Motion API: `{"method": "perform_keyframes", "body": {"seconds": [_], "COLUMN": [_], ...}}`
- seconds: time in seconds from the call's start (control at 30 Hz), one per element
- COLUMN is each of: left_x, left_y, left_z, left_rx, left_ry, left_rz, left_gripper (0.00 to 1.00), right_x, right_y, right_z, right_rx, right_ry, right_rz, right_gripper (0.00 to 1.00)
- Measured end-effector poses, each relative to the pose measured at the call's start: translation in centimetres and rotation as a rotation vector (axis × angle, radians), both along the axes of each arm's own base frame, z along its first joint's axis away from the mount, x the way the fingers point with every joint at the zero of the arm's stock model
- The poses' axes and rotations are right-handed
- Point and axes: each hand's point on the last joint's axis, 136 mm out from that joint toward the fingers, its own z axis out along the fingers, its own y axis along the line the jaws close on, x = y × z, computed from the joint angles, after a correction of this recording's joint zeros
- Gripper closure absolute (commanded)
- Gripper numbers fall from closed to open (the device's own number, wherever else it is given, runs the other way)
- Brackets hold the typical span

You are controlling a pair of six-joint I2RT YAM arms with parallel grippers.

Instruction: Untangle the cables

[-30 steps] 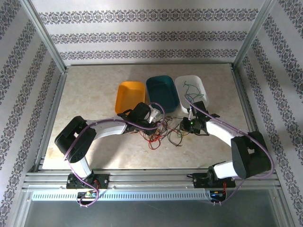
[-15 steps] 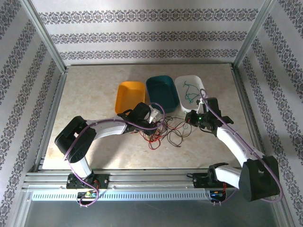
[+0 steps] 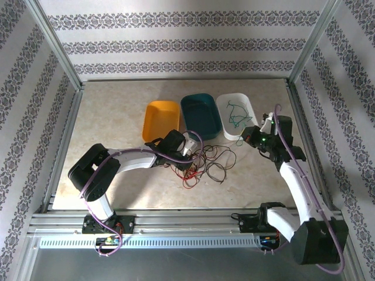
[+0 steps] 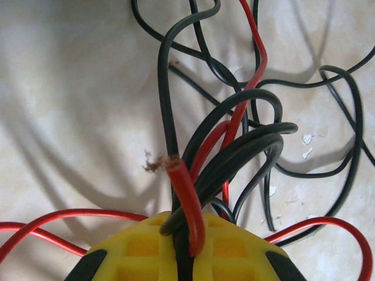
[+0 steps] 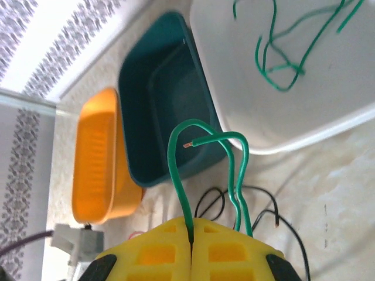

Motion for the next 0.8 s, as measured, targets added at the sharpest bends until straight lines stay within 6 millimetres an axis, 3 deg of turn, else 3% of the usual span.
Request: {"method": "perform_keyframes", "body": {"seconds": [0.03,0.13,0.27,0.33,0.43,0.53,0.63,0.8], "left_x": [-0.1,-0.2,-0.2,-0.1,0.3,1.0,1.7,2.3], "left_y": [0.1,0.1,0.1,0.1,-0.2,-1.0,-2.4,-5.1], "left_z": [-0.1,-0.2,0.5,2.0,5.9,10.4,14.1,17.2], "left_rx": [0.002,0.002,-0.007,-0.030,-0.097,-0.192,-0.309,-0.447], "left_ry": [0.003,0.005,-0.012,-0.042,-0.122,-0.203,-0.235,-0.214], "left_rz": [0.000,-0.003,-0.007,-0.005,-0.006,-0.006,-0.025,-0.080], "left_gripper": [1.00,0.81,0.37,0.27,0.26,0.39,0.38,0.36], "right_x": [0.0,-0.1,-0.5,-0.6,-1.0,-1.5,-2.0,-2.8], "right_y": [-0.2,0.1,1.4,2.1,3.2,4.3,5.3,6.8], "right_z": [0.6,1.5,2.0,2.5,3.3,3.7,4.0,4.6], "right_rx": [0.000,0.011,0.060,0.088,0.129,0.167,0.202,0.251], "right_ry": [-0.019,-0.044,-0.052,-0.068,-0.090,-0.099,-0.103,-0.115], "right_rz": [-0.006,0.012,0.084,0.126,0.191,0.255,0.312,0.397], "right_gripper": [1.00,1.00,1.00,1.00,1.00,1.00,1.00,1.00]}}
